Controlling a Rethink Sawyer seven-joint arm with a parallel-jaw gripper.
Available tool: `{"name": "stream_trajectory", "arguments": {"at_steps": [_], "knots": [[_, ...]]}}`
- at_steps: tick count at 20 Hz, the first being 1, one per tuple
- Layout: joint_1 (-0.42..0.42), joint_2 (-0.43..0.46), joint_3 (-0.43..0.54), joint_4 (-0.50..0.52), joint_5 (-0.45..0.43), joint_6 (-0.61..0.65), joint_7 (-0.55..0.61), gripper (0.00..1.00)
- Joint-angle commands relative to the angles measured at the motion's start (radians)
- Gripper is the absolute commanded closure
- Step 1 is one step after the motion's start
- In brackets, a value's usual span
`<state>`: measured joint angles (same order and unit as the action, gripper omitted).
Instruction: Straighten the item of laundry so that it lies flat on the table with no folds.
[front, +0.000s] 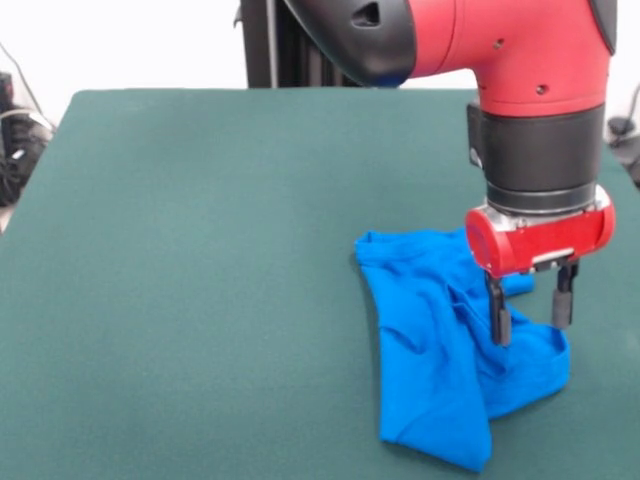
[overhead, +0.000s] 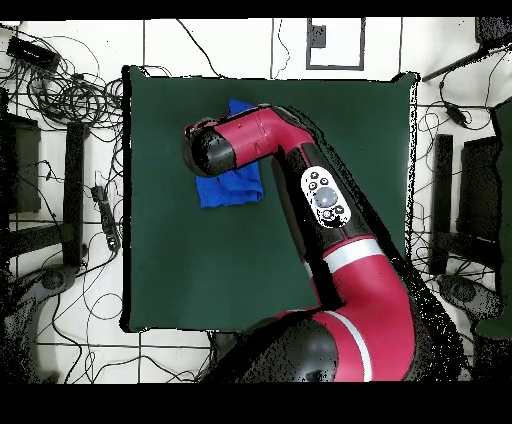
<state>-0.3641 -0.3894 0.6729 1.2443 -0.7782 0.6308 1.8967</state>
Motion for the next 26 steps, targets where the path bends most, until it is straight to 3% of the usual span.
{"name": "stream_trajectory", "arguments": {"at_steps": [1,26], "knots": [[-0.01,0.08,0.016,0.1,-0.04,-0.028,-0.223,0.0],[-0.024,0.092,0.014,0.107,-0.068,-0.052,-0.228,0.0]]}}
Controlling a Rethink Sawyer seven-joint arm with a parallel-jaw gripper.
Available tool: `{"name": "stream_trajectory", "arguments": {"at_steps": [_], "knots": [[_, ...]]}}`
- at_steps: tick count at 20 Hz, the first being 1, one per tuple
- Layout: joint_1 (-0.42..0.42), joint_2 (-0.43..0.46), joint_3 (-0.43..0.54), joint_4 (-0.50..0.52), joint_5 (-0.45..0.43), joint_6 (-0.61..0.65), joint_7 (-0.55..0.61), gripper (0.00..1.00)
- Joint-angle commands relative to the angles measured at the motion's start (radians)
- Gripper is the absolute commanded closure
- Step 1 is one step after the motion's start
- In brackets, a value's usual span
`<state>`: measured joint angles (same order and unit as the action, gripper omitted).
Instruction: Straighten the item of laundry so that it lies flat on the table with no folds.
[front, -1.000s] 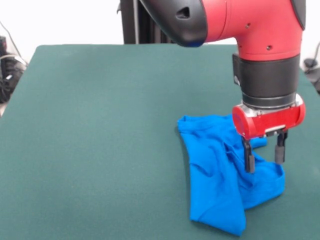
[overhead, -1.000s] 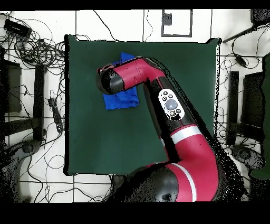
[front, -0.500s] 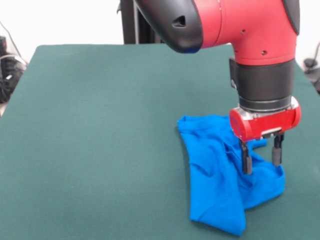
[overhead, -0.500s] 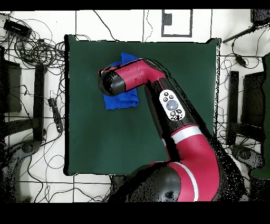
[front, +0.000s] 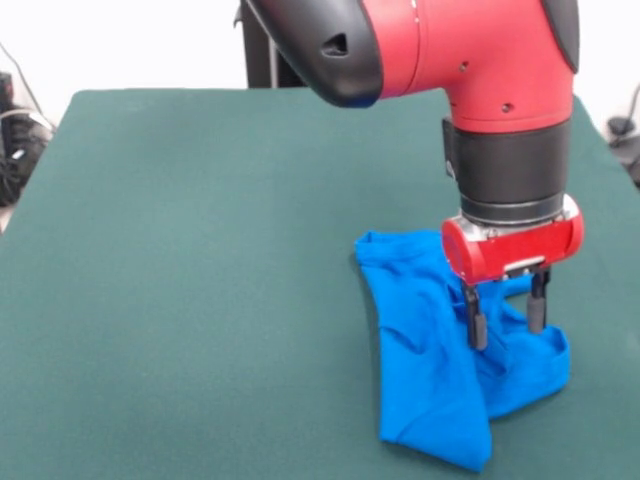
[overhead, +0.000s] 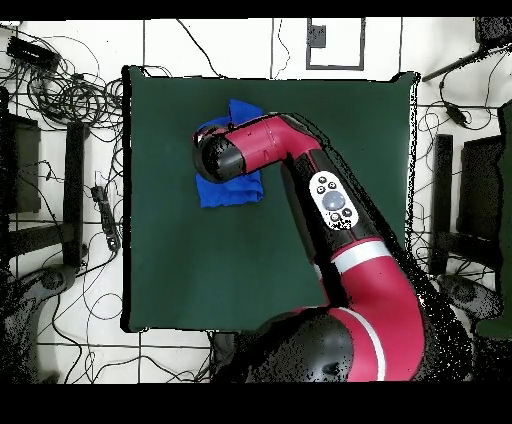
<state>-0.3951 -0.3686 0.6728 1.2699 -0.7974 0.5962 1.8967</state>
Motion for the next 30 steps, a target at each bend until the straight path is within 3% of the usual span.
{"name": "stream_trajectory", "arguments": {"at_steps": [1,30], "knots": [[0.007,0.071,0.014,0.081,-0.049,-0.016,-0.228,0.0],[-0.008,0.095,0.026,0.073,-0.048,-0.003,-0.236,0.0]]}}
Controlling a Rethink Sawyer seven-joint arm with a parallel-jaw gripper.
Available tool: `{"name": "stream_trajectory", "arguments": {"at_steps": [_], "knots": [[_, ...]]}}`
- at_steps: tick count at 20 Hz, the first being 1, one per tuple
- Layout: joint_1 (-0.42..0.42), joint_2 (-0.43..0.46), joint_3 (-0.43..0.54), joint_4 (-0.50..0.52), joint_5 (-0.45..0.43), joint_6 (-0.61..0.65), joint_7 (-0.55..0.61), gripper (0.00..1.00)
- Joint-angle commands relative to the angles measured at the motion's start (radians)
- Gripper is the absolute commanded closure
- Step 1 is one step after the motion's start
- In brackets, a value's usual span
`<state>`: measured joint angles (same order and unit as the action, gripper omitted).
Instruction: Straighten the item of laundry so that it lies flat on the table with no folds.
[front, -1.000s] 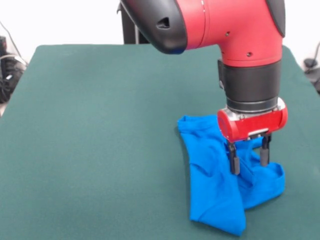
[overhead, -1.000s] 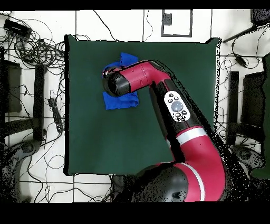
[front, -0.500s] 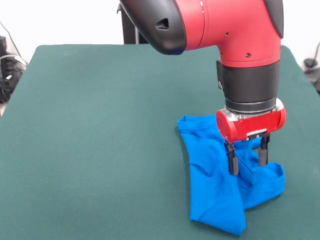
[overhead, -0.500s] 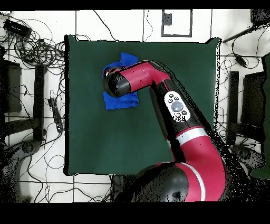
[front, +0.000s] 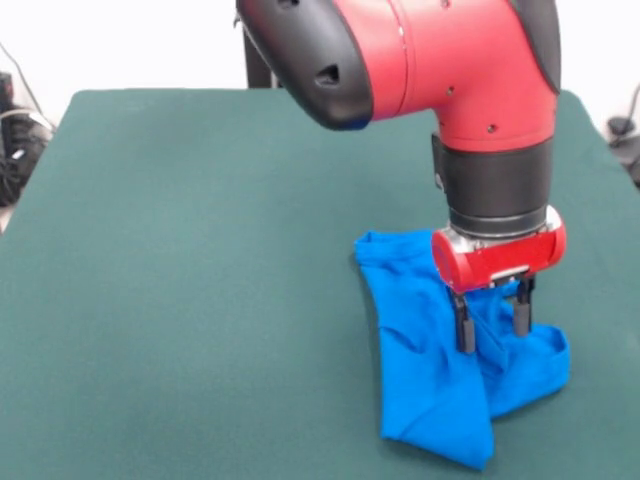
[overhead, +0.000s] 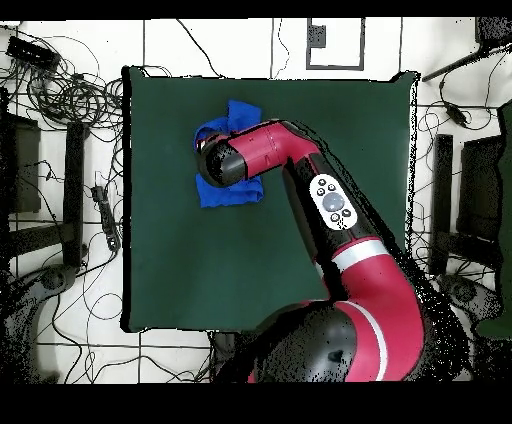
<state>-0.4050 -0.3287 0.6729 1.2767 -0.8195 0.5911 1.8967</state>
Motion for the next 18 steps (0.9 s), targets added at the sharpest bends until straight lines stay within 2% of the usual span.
{"name": "stream_trajectory", "arguments": {"at_steps": [1,10,11,15,18], "knots": [[0.003,0.055,0.025,0.064,-0.024,0.009,-0.236,0.0],[0.006,0.057,0.025,0.054,-0.025,0.008,-0.223,0.0],[0.007,0.057,0.025,0.053,-0.027,0.001,-0.22,1.0],[0.004,0.056,0.03,0.061,-0.037,-0.043,-0.199,1.0],[-0.003,0.044,0.044,0.061,-0.012,0.006,-0.234,1.0]]}}
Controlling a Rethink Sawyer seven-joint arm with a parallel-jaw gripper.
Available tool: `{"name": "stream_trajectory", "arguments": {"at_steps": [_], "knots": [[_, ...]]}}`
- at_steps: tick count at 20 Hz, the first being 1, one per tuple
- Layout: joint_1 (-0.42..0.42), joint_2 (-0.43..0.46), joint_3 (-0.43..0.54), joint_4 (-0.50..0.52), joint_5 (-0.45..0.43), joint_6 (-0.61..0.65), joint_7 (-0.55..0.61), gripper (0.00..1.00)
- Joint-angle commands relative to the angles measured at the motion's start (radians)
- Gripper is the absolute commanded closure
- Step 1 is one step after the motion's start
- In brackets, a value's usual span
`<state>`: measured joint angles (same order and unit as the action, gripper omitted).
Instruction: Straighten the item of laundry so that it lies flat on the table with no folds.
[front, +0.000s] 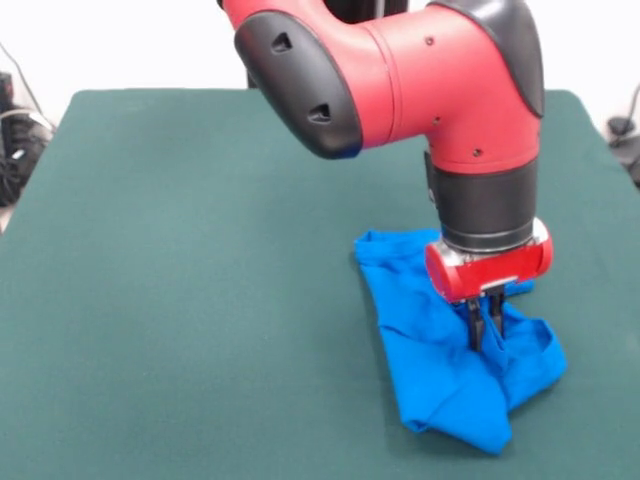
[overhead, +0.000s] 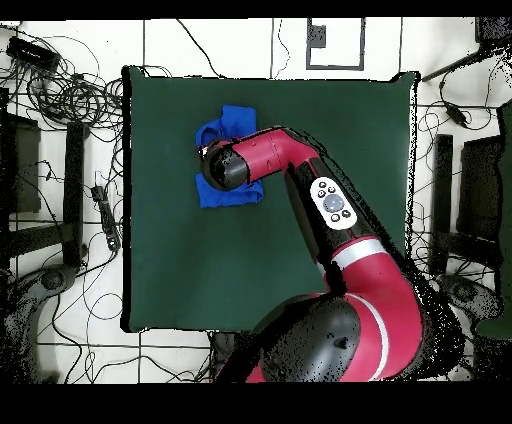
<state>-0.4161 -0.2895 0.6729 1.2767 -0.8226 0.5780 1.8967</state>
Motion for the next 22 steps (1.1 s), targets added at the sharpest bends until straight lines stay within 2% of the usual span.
{"name": "stream_trajectory", "arguments": {"at_steps": [1,12,17,22], "knots": [[0.01,-0.004,0.041,0.064,-0.009,0.035,-0.242,1.0],[0.024,-0.161,0.02,0.134,0.034,0.123,-0.202,1.0],[-0.008,-0.282,0.044,0.21,0.104,0.197,-0.226,1.0],[-0.012,-0.331,0.053,0.205,0.149,0.256,-0.247,1.0]]}}
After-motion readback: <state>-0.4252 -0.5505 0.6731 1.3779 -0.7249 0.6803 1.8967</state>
